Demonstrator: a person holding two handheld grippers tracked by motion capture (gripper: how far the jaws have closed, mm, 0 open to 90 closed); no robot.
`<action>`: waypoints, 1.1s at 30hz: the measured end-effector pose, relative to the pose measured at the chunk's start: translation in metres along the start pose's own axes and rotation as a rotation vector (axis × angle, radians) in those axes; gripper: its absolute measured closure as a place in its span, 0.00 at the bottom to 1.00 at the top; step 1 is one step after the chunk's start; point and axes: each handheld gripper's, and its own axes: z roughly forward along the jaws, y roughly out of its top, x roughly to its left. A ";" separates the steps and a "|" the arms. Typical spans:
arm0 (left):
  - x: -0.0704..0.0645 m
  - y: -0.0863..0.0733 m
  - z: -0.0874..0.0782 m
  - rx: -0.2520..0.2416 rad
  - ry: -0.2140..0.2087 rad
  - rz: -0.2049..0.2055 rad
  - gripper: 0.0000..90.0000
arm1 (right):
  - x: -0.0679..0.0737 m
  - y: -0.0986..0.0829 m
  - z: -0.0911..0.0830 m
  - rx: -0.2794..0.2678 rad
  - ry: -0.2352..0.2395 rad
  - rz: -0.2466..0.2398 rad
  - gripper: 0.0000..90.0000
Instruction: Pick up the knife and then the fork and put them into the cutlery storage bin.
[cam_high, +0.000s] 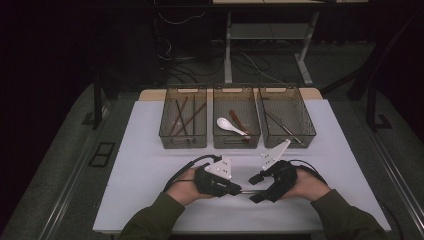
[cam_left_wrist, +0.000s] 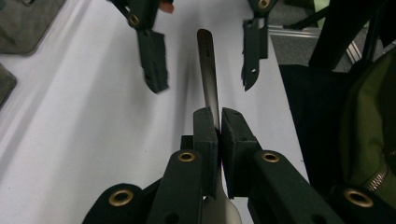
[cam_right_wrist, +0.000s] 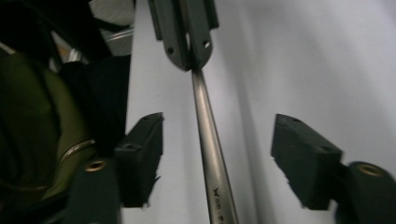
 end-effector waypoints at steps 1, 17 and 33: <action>-0.001 0.000 0.000 0.001 -0.004 -0.003 0.94 | 0.001 0.000 0.001 0.014 0.008 0.002 0.48; -0.005 0.002 0.002 -0.003 -0.008 0.009 0.96 | 0.005 -0.001 0.016 0.103 0.075 -0.058 0.95; -0.001 -0.005 0.000 -0.058 0.008 -0.051 0.75 | 0.003 -0.003 0.014 0.122 0.040 -0.065 0.96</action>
